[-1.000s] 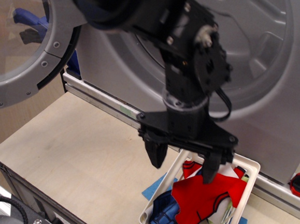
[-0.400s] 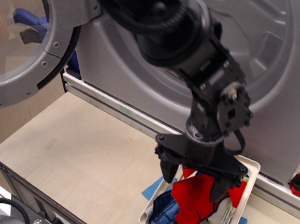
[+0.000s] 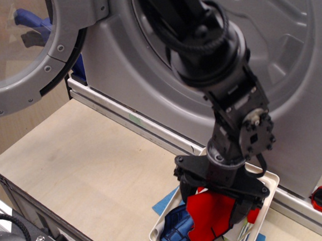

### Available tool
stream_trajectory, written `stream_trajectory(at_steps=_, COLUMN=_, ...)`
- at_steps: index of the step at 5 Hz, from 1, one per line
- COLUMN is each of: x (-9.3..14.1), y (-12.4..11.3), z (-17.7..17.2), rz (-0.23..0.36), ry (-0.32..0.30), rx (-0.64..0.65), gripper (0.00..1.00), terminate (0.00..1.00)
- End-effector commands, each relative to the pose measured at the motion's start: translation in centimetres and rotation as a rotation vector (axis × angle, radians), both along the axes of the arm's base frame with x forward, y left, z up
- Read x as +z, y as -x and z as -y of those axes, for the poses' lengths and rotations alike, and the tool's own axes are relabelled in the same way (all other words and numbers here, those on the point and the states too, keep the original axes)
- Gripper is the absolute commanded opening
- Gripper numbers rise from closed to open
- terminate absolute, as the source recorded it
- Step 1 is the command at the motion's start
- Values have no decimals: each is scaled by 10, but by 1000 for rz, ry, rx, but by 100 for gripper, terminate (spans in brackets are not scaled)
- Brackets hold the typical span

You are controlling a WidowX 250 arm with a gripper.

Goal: Put clothes in laundry machine

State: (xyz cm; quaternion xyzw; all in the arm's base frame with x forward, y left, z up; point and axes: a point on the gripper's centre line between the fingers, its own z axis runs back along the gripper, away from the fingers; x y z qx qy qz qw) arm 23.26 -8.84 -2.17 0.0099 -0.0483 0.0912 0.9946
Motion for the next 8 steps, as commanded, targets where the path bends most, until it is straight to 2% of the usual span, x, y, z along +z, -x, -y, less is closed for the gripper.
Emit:
stream_trajectory(at_steps=1, x=-9, y=-9, z=7, rz=32, ry=13, rx=6, gripper=100, terminate=0)
stream_trajectory(at_steps=2, x=-13, y=-10, z=6, rz=32, ry=3, rx=1, gripper=100, terminate=0)
stream_trajectory(at_steps=3, x=-10, y=-10, z=8, rz=34, ry=9, rx=-10, gripper=0, terminate=0)
stream_trajectory(at_steps=4, x=-6, y=-11, z=8, rz=46, ry=-5, rx=-28, gripper=0, terminate=0)
stream_trajectory(at_steps=5, x=5, y=-9, z=9, rz=103, ry=-26, rx=-37, gripper=0, terminate=0)
stream_trajectory(at_steps=6, x=32, y=-4, z=16, rz=176, ry=-32, rx=-62, gripper=0, terminate=0)
stream_trajectory(at_steps=8, x=106, y=4, z=10, rz=305, ry=40, rx=-89, gripper=0, terminate=0)
